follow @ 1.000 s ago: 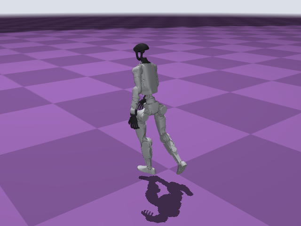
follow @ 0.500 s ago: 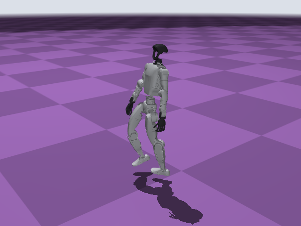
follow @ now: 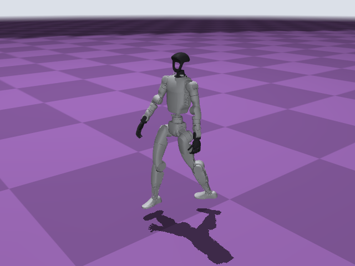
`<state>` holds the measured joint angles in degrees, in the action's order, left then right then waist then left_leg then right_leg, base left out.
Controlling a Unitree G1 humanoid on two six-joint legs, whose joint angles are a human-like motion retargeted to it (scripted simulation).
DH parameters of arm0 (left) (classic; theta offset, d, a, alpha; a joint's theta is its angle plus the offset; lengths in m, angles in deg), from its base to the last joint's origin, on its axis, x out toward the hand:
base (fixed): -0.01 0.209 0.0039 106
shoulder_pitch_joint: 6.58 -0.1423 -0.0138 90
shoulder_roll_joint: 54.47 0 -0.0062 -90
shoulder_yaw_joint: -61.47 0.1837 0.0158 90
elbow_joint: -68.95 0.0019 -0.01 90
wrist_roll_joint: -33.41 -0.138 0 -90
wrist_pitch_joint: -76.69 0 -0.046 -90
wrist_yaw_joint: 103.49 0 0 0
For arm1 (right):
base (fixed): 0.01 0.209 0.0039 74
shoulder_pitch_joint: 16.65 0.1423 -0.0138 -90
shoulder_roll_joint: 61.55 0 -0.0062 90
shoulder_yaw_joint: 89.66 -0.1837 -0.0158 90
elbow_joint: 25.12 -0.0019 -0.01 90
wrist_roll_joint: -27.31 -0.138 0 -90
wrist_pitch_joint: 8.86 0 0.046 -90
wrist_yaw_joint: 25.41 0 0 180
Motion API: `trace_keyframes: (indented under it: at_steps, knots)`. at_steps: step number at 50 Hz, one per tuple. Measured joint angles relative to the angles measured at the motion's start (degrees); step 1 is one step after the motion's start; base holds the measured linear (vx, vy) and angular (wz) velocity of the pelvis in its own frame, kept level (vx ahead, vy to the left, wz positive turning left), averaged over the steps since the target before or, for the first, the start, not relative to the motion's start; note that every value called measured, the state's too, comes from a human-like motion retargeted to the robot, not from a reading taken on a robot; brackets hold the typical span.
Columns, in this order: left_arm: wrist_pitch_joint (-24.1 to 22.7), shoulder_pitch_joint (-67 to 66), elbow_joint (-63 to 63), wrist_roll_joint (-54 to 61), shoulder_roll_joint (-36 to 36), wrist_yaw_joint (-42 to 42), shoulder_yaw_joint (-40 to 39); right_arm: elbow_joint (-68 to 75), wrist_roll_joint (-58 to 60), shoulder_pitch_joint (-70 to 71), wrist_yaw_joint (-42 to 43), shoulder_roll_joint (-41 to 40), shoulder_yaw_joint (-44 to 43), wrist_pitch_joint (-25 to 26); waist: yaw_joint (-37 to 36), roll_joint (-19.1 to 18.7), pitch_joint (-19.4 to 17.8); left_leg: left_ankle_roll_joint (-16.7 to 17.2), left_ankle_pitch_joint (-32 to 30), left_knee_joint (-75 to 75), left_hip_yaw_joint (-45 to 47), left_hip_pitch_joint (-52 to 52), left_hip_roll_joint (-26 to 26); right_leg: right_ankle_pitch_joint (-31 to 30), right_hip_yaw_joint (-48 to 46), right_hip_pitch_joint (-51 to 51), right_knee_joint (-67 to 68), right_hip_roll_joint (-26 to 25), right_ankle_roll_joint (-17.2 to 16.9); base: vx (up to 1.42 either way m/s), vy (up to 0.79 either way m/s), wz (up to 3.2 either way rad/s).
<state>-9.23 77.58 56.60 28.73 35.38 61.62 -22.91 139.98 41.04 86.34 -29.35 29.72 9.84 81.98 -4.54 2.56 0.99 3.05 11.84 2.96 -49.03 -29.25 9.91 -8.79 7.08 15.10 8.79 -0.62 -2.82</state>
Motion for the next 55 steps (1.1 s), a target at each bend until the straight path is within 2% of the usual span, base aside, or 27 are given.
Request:
trace_keyframes:
  at_steps: [5, 8, 10, 12, 14, 17, 21, 23, 26, 33, 38, 42, 45, 49, 53, 55]
  knots:
    - [-2.01, 4.13, -7.43, 3.24, -1.14, 2.32, 0.98, -0.84, -2.96, -6.45, 1.19, 0.9, -2.36, -0.48, 3.46, -4.37, -0.78, 2.57, -3.15, 0.27, -1.37, 2.35, -3.1, 3.57, -3.78, 2.68, 3.38, -1.9, 1.07, 0.45, -0.11, 0.31]
    - [-3.08, 5.21, -12.91, 5.28, -0.99, 2.15, 2.04, -0.85, -6.69, -10.47, 0.13, 1.3, -3.12, -0.46, 5.5, -5.04, -1.31, 5.26, -6.49, 2.05, 0.56, 3.77, -3.13, 5.0, -4.12, 1.76, 3.5, -1.93, 1.21, 0.49, -0.14, 0.13]
    - [-3.14, 6.04, -16.26, 6.27, -0.55, 1.18, 2.64, -0.62, -9.27, -12.65, -1.69, 1.63, -3.11, -0.01, 6.18, -4.22, -1.84, 6.59, -7.93, 5.81, 5.64, 5.6, -1.71, 5.63, -3.4, 0.07, 2.99, -1.15, 1.6, 0.5, -0.15, -0.05]
    - [-2.77, 6.85, -18.75, 6.52, 0.01, -0.14, 3.06, -0.42, -10.92, -14.58, -3.82, 1.72, -2.62, 0.76, 6.39, -2.37, -2.05, 6.38, -7.27, 13.28, 14.82, 9.59, 0.35, 6.14, -2.51, -2.25, 2.07, 0.44, 1.97, 0.49, -0.14, -0.08]
    - [-2.22, 7.6, -20.41, 6.36, 0.49, -1.34, 3.32, -0.51, -11.52, -16.23, -5.68, 1.63, -1.86, 1.61, 6.49, -0.17, -1.85, 4.21, -4.53, 22.52, 26.09, 15.41, 1.18, 6.83, -1.98, -4.71, 0.94, 2.42, 2.07, 0.46, -0.13, 0.03]
    - [-1.48, 8.89, -21.41, 5.88, 0.91, -2.51, 3.35, -1.21, -10.85, -17.42, -7.39, 1.44, -0.61, 2.6, 6.07, 2.76, -1.28, -1.46, 2.2, 34.83, 41.67, 24.56, -0.53, 7.83, -1.64, -8.3, -0.75, 4.92, 1.4, 0.42, -0.11, 0.05]
    - [-1.17, 9.36, -21.02, 5.48, 1.04, -2.36, 3.05, -3.0, -8.65, -16.79, -6.58, 1.19, 0.5, 2.98, 3.62, 5.3, -0.89, -7.13, 9.21, 40.62, 51.9, 32.78, -2.1, 8.62, -0.37, -13.46, -2.99, 6.48, -1.05, 0.38, -0.09, -0.26]
    - [-1.09, 8.89, -20.47, 5.75, 1.07, -1.7, 2.94, -3.92, -7.7, -15.65, -5.14, 1.05, 0.5, 3.1, 1.59, 5.79, -0.95, -7.94, 10.14, 38.93, 53.39, 35.38, -1.86, 8.92, 1.04, -16.11, -3.89, 6.42, -2.43, 0.37, -0.06, -0.64]
    - [-0.91, 7.65, -19.29, 6.85, 1.16, -0.3, 2.97, -5.03, -6.85, -12.96, -2.54, 0.87, -0.09, 3.31, -2.06, 5.41, -1.44, -7.39, 8.64, 31.77, 54.23, 36.97, -2.21, 9.53, 3.34, -20.18, -4.61, 5.47, -4.13, 0.36, -0.04, -0.89]
    - [0.4, 5.75, -14.27, 9.66, 0.73, 1.94, 3.15, -6.77, -4.9, -4.49, 0.57, 0.64, -1.65, 3.75, -8.21, 0.77, -2.23, -4.4, 0.27, 12.21, 59.44, 35.16, -8.09, 12.94, 7.37, -29.38, -4.98, 1.34, -4.82, 0.35, 0.02, -0.85]
    - [1.37, 5.3, -10.94, 9.48, -0.04, -0.32, 1.94, -9.75, -2.22, -1.42, -2.31, 0.18, -2.31, 3.24, -9.07, -1.96, -0.36, -3.07, -4.73, 5.79, 61.32, 33.7, -9.95, 14.88, 9.85, -33.78, -5.66, -0.23, -4.9, 0.34, 0.08, -0.4]
    - [1.94, 5.32, -12.01, 7.38, 1.34, -5.03, 1.05, -15.61, 0.04, -1.95, -7.88, 0.93, -2.41, 2.51, -8.79, -2.31, 1.62, -3.54, -3.45, 3.89, 62.16, 32.35, -9.29, 16.07, 10.94, -34.95, -5.81, -0.1, -5.88, 0.31, 0.1, -0.04]
    - [1.43, 5.22, -16.6, 3.92, 4.94, -8.98, 1.67, -23.26, 1.35, -3.71, -12.64, 3.48, -1.75, 1.54, -8.12, -1.98, 2.77, -3.97, -0.81, 2.65, 62.23, 31.36, -8.45, 16.47, 10.73, -34.53, -4.85, -0.01, -7.02, 0.27, 0.11, 0.24]
    - [-1.9, 4.37, -27.56, -1.62, 14.05, -11.45, 3.92, -36.61, 2.38, -6.99, -16.12, 10.71, -0.03, -1.51, -6.56, -2.01, 4.21, -3.26, 0.81, 0.25, 60.61, 30.16, -8.32, 14.92, 9.94, -31.61, 0.76, -1.69, -9.26, 0.23, 0.1, 0.45]
    - [-5.77, 4.66, -40.36, -6.33, 26.13, -11.33, 4.33, -50.8, 4.02, -9.4, -17.74, 21.52, -0.61, -4.84, -4.85, -3.05, 5.88, -1.14, 0.58, -1.99, 58.2, 30.14, -10.17, 12.31, 7.4, -22.81, 15.77, -5.4, -11.92, 0.16, 0.06, 0.51]
    - [-6.77, 5.77, -46.1, -7.14, 32.28, -10.71, 3.77, -56.62, 4.59, -9.68, -18.11, 27.39, -1.99, -5.71, -4.01, -3.47, 6.38, 0.28, 0.37, -2.88, 57.07, 30.38, -11.36, 10.79, 5.66, -17.51, 23.98, -6.9, -12.17, 0.11, 0.0, 0.51]
